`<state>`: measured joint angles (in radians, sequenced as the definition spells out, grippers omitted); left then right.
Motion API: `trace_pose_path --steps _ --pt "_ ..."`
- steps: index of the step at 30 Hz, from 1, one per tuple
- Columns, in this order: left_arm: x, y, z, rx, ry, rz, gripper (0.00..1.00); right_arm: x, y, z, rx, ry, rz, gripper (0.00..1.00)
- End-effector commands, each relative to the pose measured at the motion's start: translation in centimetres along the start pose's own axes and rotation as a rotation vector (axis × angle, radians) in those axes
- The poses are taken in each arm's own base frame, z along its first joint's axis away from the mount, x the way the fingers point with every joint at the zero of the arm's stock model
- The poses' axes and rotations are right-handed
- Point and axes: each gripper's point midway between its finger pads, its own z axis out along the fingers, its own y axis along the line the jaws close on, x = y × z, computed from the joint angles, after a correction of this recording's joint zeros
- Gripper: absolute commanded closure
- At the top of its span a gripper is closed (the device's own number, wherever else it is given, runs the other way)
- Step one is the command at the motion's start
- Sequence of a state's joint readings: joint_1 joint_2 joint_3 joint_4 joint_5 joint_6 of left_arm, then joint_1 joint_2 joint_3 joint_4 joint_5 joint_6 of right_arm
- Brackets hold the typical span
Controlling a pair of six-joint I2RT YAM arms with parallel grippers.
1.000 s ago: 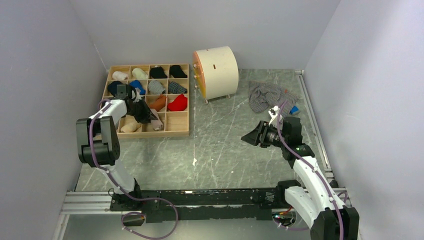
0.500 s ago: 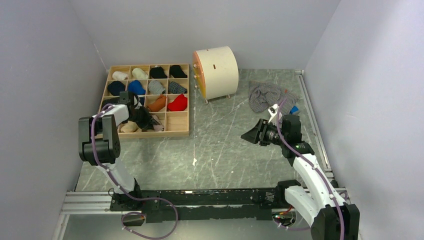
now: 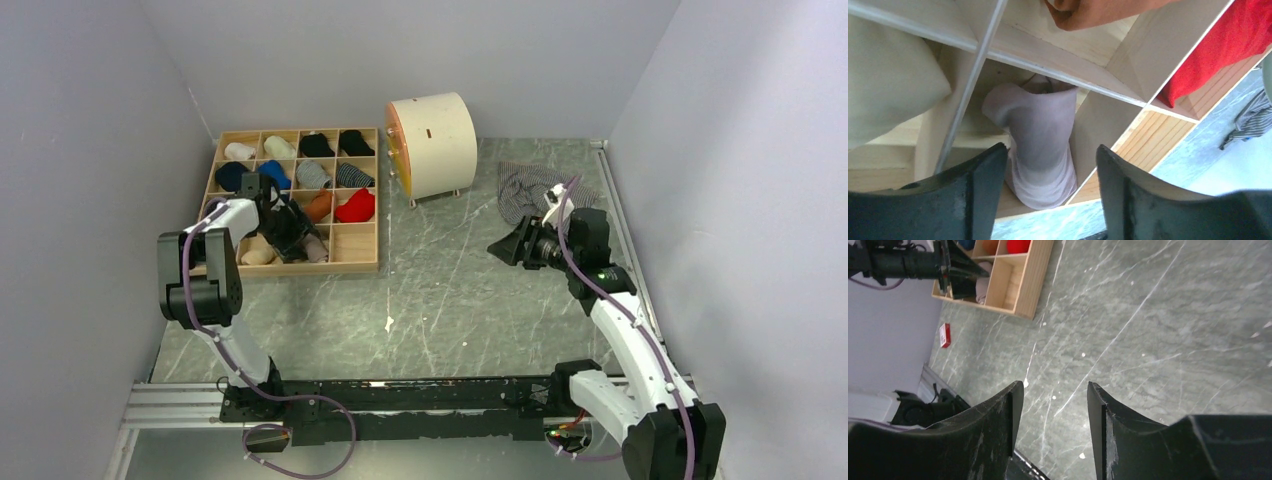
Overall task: Roll the underwear
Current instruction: Place the underwear in the storage box, then move the underwear to the center of the board.
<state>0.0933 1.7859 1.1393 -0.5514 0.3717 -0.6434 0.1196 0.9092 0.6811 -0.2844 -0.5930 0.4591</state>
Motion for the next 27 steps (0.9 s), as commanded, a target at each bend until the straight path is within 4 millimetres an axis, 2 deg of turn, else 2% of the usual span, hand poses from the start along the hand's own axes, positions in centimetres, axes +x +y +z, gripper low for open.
trace_pose_path --steps 1,4,7,9,11,13,16,18,20,23,27 --pt "-1.1 -1.1 -3.1 -0.005 -0.065 0.022 0.22 -4.1 -0.7 -0.5 0.119 -0.107 -0.066 0.46" --pt "-1.6 -1.8 -4.5 0.003 -0.098 0.039 0.05 -6.8 -2.9 -0.9 0.282 -0.173 -0.063 0.44" --pt "-1.5 -2.5 -5.9 0.020 -0.119 0.059 0.04 -9.1 -5.2 -1.3 0.434 -0.238 -0.047 0.40" --pt "-1.4 -2.6 -6.8 0.021 -0.134 0.076 0.04 -10.1 -6.6 -1.2 0.512 -0.259 -0.036 0.31" --pt "-1.4 -3.1 -8.2 0.035 -0.170 0.103 0.04 -10.9 -8.0 -0.8 0.577 -0.257 -0.033 0.28" --pt "-1.6 -4.0 -9.8 0.068 -0.217 0.153 0.04 -11.5 -9.8 0.1 0.635 -0.253 -0.022 0.24" --pt "-1.1 -5.8 -12.6 0.136 -0.288 0.257 0.03 -12.1 -12.4 2.1 0.683 -0.221 0.005 0.26" --pt "0.3 -7.5 -14.1 0.205 -0.325 0.348 0.04 -12.2 -13.4 4.5 0.658 -0.178 0.016 0.29" --pt "2.3 -8.8 -15.2 0.254 -0.352 0.433 0.04 -12.3 -13.4 6.7 0.604 -0.107 0.012 0.36" --pt "5.8 -10.3 -15.7 0.341 -0.357 0.525 0.03 -12.2 -14.3 9.9 0.569 -0.057 -0.005 0.38" --pt "9.6 -9.4 -14.7 0.359 -0.315 0.606 0.04 -11.1 -16.4 13.2 0.633 0.054 -0.067 0.39"
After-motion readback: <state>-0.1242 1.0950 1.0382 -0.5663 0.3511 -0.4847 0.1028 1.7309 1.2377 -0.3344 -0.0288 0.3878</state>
